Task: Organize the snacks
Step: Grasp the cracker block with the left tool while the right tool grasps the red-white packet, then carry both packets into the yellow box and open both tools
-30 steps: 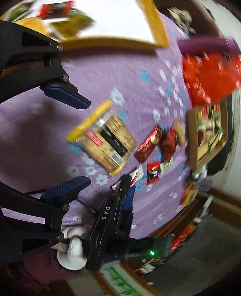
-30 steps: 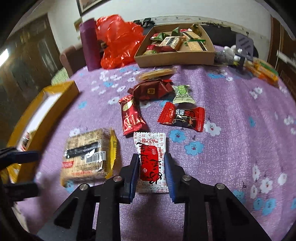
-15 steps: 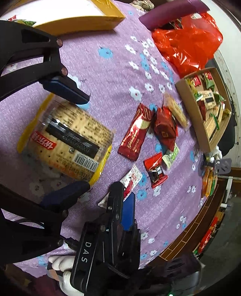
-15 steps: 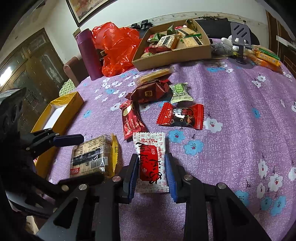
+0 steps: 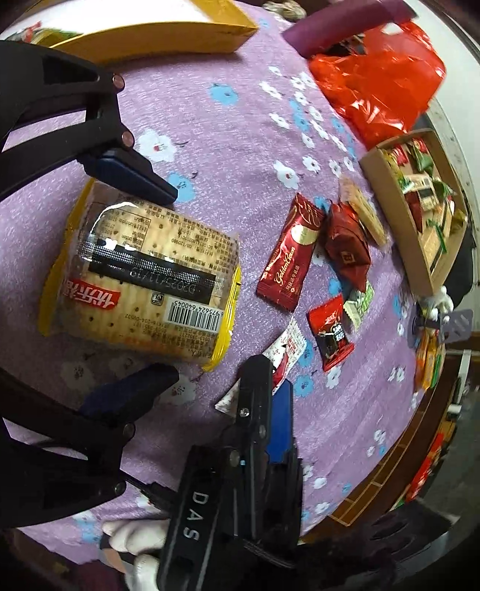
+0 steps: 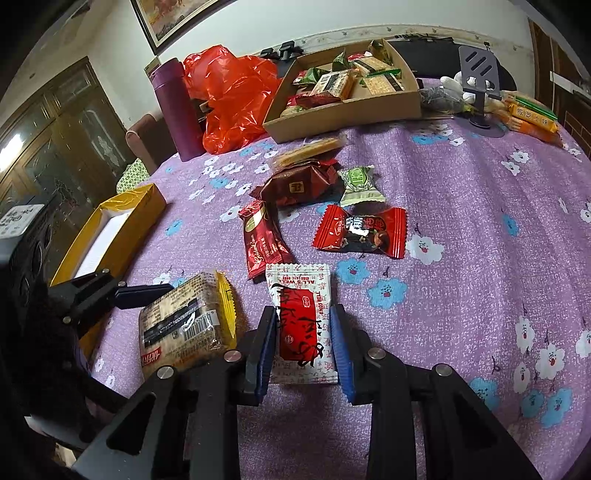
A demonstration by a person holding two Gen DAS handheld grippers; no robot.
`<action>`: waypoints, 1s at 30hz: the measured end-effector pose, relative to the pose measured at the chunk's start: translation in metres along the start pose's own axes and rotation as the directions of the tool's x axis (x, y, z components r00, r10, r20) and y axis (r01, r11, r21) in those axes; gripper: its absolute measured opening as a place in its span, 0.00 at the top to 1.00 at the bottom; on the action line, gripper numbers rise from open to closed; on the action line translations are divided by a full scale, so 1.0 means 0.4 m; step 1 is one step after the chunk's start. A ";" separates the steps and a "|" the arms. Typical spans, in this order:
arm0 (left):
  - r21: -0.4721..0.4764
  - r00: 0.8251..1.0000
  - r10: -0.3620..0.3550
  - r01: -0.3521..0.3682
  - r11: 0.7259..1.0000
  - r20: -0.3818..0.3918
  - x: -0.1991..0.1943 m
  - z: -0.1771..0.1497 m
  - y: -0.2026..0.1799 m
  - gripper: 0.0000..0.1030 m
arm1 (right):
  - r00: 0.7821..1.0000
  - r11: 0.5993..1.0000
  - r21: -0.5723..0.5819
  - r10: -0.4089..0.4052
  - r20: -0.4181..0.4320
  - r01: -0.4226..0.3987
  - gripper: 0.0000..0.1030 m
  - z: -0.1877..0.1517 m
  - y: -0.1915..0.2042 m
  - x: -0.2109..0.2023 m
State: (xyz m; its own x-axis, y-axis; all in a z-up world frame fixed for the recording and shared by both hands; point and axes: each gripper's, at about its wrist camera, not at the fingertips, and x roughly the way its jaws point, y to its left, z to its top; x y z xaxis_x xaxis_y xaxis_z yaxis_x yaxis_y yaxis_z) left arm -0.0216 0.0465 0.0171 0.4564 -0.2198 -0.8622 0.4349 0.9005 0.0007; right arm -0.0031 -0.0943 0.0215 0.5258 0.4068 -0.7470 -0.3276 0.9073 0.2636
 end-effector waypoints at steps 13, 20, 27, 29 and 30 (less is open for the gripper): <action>-0.214 0.983 -0.066 0.103 0.971 0.174 -0.137 -0.080 0.021 0.33 | 0.999 1.000 0.019 -0.012 0.041 0.012 0.72 -0.006 -0.005 -0.014; -0.377 0.951 0.010 0.113 0.919 0.309 -0.291 -0.171 0.134 0.33 | 0.996 0.999 0.021 -0.030 0.078 0.028 0.72 -0.011 0.003 -0.026; -0.516 0.928 0.149 0.054 0.855 0.342 -0.387 -0.293 0.276 0.33 | 0.994 1.000 0.022 -0.016 0.109 0.014 0.72 -0.013 0.058 -0.062; -0.557 0.921 0.181 0.045 0.830 0.344 -0.404 -0.329 0.318 0.33 | 0.994 0.998 0.034 0.042 0.101 -0.046 0.72 -0.007 0.094 -0.071; -0.579 0.919 0.192 0.047 0.814 0.345 -0.410 -0.346 0.342 0.33 | 0.994 0.998 0.029 0.058 0.094 -0.061 0.72 -0.005 0.111 -0.072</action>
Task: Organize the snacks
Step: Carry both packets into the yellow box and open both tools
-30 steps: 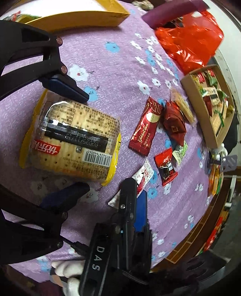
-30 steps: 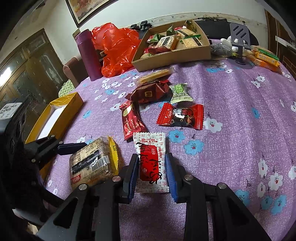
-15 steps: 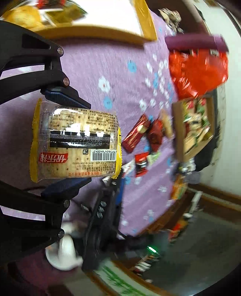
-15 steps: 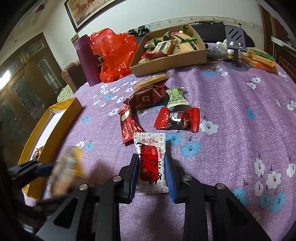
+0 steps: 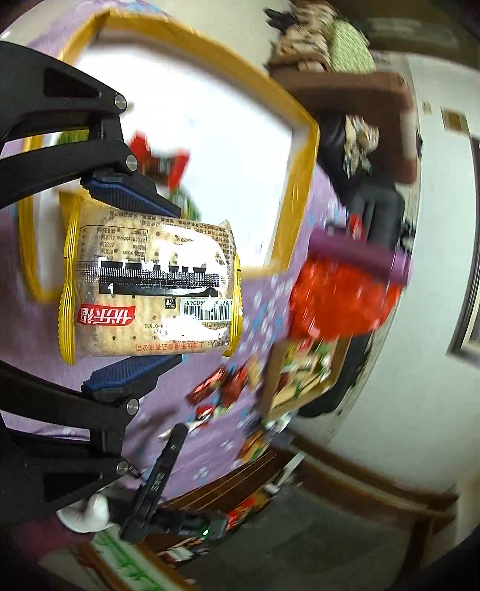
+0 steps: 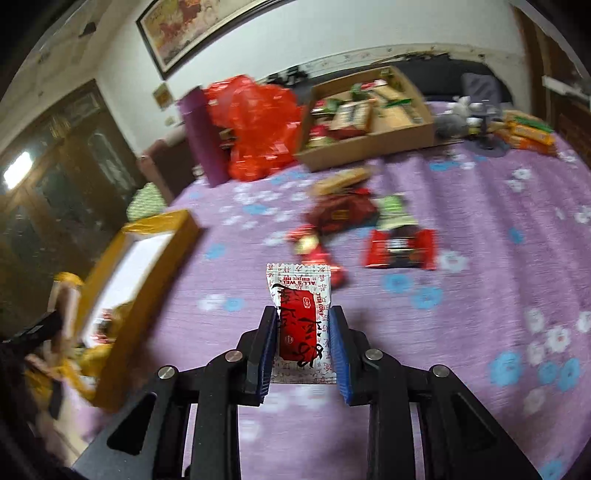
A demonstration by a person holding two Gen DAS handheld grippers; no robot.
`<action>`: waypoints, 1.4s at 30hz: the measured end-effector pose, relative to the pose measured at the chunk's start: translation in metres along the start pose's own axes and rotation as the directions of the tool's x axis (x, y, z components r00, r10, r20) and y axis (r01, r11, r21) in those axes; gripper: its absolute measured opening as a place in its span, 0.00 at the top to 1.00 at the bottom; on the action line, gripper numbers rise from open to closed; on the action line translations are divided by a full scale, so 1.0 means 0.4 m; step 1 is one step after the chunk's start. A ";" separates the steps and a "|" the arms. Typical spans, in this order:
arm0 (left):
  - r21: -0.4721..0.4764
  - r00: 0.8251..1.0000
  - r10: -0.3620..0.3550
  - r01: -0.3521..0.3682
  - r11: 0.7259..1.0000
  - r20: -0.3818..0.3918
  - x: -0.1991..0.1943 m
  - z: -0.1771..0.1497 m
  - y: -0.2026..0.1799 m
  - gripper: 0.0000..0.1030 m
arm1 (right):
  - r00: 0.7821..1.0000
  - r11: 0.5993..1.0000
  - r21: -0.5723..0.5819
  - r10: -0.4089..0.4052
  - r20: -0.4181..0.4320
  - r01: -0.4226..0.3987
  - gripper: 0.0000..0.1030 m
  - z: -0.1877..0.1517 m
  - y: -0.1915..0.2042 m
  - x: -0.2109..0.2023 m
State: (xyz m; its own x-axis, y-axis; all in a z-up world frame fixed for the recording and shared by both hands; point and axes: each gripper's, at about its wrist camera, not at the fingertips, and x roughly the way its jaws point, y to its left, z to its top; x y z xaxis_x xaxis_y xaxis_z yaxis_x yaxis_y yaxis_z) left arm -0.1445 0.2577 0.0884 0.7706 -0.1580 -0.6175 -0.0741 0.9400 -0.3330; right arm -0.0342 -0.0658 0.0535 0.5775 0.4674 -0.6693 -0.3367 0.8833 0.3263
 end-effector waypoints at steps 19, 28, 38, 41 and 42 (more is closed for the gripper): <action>-0.122 0.987 0.143 -0.151 0.981 -0.068 0.042 0.088 0.265 0.33 | 0.961 0.953 -0.227 0.143 -0.237 -0.198 0.73 0.062 0.531 0.232; -0.176 0.985 0.117 -0.138 0.975 -0.123 0.098 0.092 0.323 0.33 | 0.941 0.956 -0.222 0.117 -0.317 -0.193 0.69 0.052 0.603 0.368; -0.240 1.000 0.016 -0.018 0.971 -0.009 0.018 0.102 0.296 0.31 | 0.948 0.960 -0.178 0.164 -0.272 -0.217 0.61 0.064 0.577 0.322; -0.248 0.999 -0.035 0.042 0.968 0.033 -0.018 0.102 0.255 0.25 | 0.957 0.963 -0.165 0.173 -0.234 -0.214 0.61 0.072 0.538 0.273; -0.253 0.997 -0.059 0.068 0.965 0.043 -0.026 0.101 0.241 0.22 | 0.961 0.964 -0.164 0.171 -0.219 -0.209 0.61 0.074 0.523 0.254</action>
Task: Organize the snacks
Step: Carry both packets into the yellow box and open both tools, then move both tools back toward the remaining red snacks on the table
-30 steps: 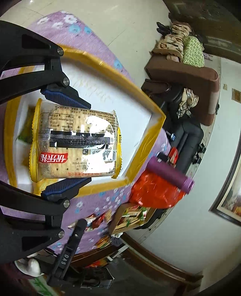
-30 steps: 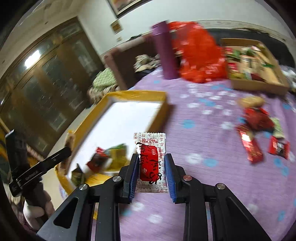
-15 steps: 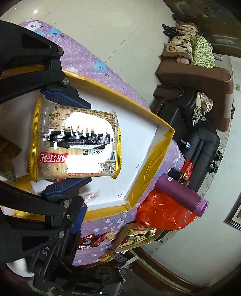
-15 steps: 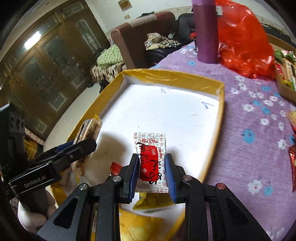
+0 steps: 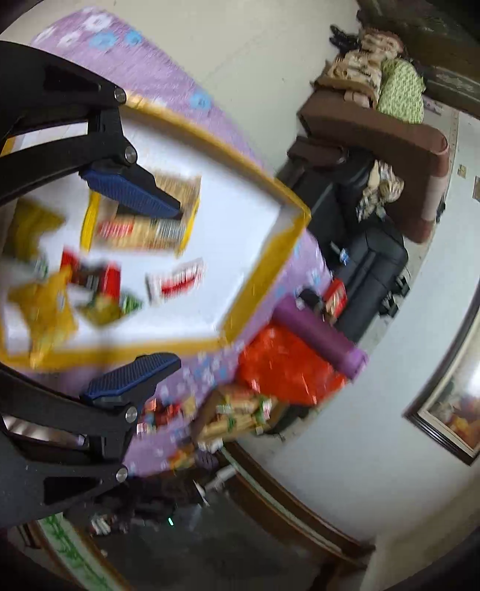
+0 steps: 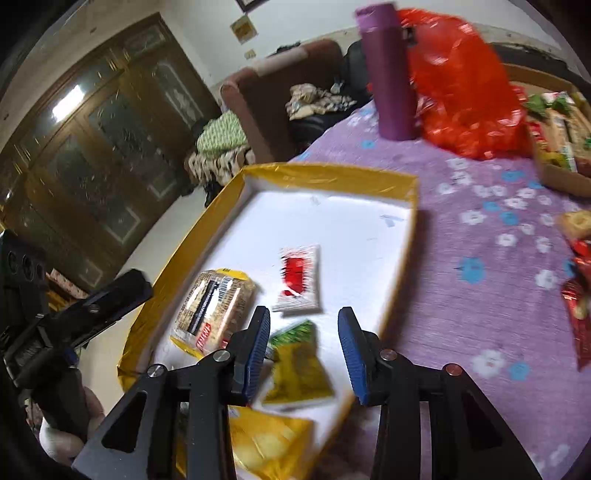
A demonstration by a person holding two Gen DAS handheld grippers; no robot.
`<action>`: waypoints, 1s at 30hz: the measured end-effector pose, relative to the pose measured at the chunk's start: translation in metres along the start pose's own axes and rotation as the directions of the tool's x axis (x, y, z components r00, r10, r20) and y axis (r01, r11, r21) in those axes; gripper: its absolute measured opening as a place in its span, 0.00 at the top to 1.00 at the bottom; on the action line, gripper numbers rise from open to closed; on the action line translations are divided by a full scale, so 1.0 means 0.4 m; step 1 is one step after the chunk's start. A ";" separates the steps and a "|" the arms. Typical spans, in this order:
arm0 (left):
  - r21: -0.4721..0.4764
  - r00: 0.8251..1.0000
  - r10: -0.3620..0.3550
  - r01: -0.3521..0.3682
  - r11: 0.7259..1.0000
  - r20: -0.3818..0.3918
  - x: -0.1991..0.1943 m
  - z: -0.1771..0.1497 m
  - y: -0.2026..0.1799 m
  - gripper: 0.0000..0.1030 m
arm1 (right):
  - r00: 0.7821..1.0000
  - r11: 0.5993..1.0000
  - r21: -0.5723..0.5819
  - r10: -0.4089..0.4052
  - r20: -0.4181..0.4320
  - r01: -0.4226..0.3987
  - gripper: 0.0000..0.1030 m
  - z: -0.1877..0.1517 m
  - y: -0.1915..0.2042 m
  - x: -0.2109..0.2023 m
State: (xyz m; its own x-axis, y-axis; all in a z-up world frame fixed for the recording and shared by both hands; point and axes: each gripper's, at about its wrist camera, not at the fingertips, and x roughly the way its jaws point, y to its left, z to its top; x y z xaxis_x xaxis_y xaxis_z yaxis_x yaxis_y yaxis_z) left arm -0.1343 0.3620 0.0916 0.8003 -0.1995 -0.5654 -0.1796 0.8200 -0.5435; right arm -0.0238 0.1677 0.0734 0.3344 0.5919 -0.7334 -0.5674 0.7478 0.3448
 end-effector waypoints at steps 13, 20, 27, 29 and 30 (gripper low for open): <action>-0.063 0.943 -0.276 0.268 0.961 -0.189 0.080 -0.132 -0.183 0.19 | 0.950 0.916 0.342 -0.273 0.152 0.209 0.49 -0.149 -0.484 -0.404; -0.040 0.920 -0.248 0.248 0.968 -0.305 0.158 -0.188 -0.285 0.19 | 0.932 0.873 0.410 -0.341 0.126 0.264 0.45 -0.183 -0.653 -0.456; 0.000 0.913 -0.207 0.221 0.975 -0.353 0.173 -0.222 -0.327 0.19 | 0.940 0.891 0.374 -0.322 0.118 0.258 0.45 -0.058 -0.680 -0.333; 0.002 0.912 -0.203 0.218 0.976 -0.355 0.172 -0.225 -0.333 0.19 | 0.939 0.897 0.337 -0.334 0.088 0.287 0.45 0.005 -0.669 -0.263; 0.006 0.912 -0.200 0.216 0.976 -0.357 0.169 -0.227 -0.335 0.19 | 0.935 0.895 0.325 -0.346 0.077 0.305 0.45 0.026 -0.665 -0.237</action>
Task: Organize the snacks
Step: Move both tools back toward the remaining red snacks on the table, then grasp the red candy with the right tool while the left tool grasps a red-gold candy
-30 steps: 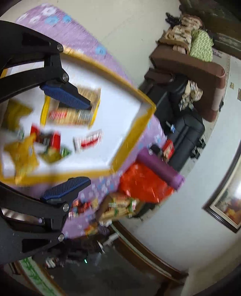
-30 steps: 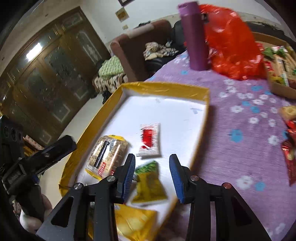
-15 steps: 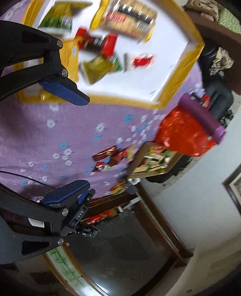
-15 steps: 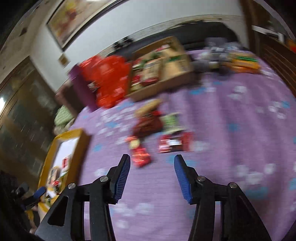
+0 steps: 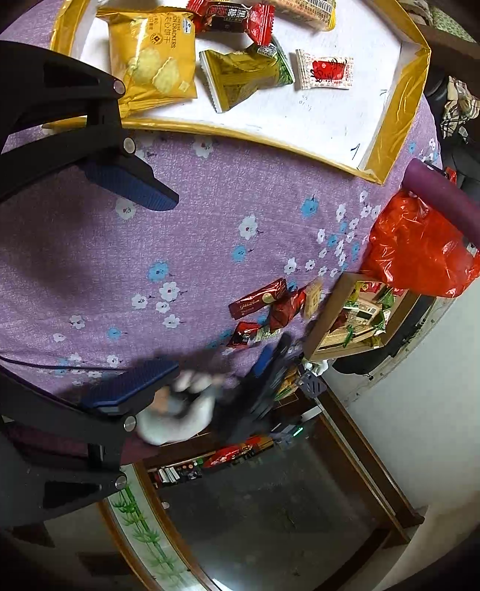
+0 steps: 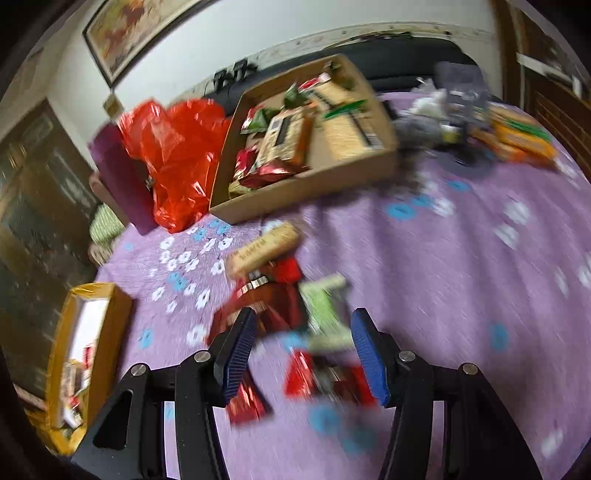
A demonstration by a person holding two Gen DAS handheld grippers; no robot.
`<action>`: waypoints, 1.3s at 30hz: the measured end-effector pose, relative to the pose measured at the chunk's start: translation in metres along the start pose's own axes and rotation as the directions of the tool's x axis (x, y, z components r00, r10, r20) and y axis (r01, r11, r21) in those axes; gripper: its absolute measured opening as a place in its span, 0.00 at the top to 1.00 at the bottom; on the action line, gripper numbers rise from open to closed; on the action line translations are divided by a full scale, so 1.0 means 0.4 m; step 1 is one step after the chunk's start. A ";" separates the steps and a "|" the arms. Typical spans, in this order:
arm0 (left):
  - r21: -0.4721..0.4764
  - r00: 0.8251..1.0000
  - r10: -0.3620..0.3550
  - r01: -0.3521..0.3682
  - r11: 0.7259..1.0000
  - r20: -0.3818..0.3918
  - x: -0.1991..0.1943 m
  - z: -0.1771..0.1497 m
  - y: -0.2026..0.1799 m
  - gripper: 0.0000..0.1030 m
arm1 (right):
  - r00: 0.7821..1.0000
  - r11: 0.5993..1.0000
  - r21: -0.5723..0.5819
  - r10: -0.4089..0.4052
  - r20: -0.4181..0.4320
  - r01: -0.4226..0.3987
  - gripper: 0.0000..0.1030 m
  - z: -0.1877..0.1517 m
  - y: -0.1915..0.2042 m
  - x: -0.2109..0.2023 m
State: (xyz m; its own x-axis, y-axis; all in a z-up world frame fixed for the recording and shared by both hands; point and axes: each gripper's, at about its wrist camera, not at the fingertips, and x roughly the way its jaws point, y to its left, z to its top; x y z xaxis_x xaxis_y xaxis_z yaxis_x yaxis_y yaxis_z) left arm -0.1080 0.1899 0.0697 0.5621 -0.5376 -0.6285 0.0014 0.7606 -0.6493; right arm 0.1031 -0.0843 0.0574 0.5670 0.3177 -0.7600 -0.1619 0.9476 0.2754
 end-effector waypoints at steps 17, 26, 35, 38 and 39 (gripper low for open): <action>0.038 0.999 -0.016 0.017 0.999 -0.042 0.032 -0.016 0.004 0.19 | 0.964 0.965 -0.045 0.253 -0.081 -0.257 0.54 -0.090 0.028 -0.112; 0.077 0.997 0.003 0.003 0.997 -0.075 0.055 -0.040 -0.028 0.19 | 0.999 0.996 -0.086 -0.028 -0.018 0.027 0.47 -0.125 -0.033 -0.073; 0.103 0.998 0.033 -0.027 0.994 -0.058 0.041 -0.048 -0.040 0.19 | 0.996 0.993 -0.110 -0.060 -0.067 0.053 0.61 -0.109 -0.015 0.017; 0.101 0.997 0.028 -0.021 0.995 -0.069 0.054 -0.048 -0.037 0.19 | 0.995 0.996 -0.089 -0.008 -0.100 -0.001 0.67 -0.147 -0.019 -0.024; 0.103 0.997 0.024 -0.016 0.995 -0.077 0.060 -0.050 -0.039 0.19 | 0.992 0.997 -0.081 0.006 -0.127 -0.016 0.68 -0.161 -0.023 -0.036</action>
State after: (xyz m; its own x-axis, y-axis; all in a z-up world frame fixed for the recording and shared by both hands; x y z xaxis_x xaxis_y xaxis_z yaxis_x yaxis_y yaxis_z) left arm -0.1112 0.1578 0.0561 0.4969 -0.5453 -0.6751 0.0773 0.8026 -0.5915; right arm 0.0446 -0.0953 0.0280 0.4592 0.3251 -0.8267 -0.2356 0.9419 0.2395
